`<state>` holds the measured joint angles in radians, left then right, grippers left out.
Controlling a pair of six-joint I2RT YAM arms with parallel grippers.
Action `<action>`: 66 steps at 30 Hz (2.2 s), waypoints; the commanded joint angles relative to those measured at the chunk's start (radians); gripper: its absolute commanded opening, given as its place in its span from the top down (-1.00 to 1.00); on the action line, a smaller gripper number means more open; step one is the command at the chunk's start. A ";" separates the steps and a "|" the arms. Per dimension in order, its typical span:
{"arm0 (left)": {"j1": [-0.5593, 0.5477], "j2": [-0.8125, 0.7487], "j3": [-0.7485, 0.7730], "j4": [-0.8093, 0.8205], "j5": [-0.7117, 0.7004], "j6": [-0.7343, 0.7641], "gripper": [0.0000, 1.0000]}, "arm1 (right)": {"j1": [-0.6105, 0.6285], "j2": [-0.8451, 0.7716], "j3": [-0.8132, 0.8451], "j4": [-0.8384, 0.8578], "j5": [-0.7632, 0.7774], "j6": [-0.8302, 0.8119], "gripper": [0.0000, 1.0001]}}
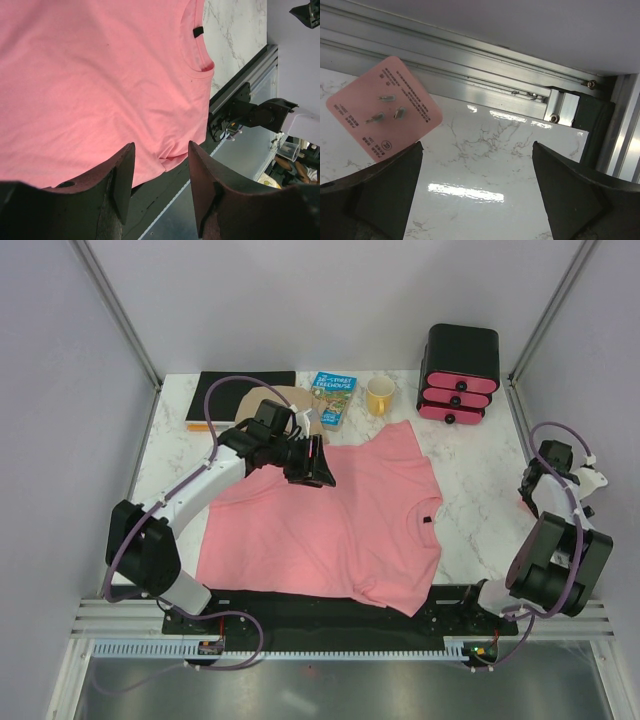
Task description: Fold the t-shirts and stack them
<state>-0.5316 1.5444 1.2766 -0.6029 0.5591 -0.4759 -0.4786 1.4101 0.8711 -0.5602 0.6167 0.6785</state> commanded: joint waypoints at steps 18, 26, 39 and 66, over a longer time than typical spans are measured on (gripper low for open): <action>-0.014 0.032 0.067 -0.014 0.021 0.022 -0.07 | -0.002 0.135 0.042 0.181 -0.268 -0.140 -0.96; -0.028 0.045 0.079 -0.014 0.018 0.019 -0.07 | 0.046 0.136 0.028 0.210 -0.196 -0.142 -0.96; -0.036 0.049 0.066 -0.020 0.010 0.022 -0.06 | 0.064 0.151 0.057 0.215 -0.121 -0.120 -0.96; -0.038 0.071 0.070 -0.054 -0.004 0.060 -0.05 | 0.064 0.283 0.132 0.250 -0.060 -0.141 -0.92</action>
<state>-0.5652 1.6115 1.3155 -0.6529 0.5526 -0.4618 -0.4160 1.6737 0.9543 -0.3531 0.5247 0.5591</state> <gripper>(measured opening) 0.530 0.972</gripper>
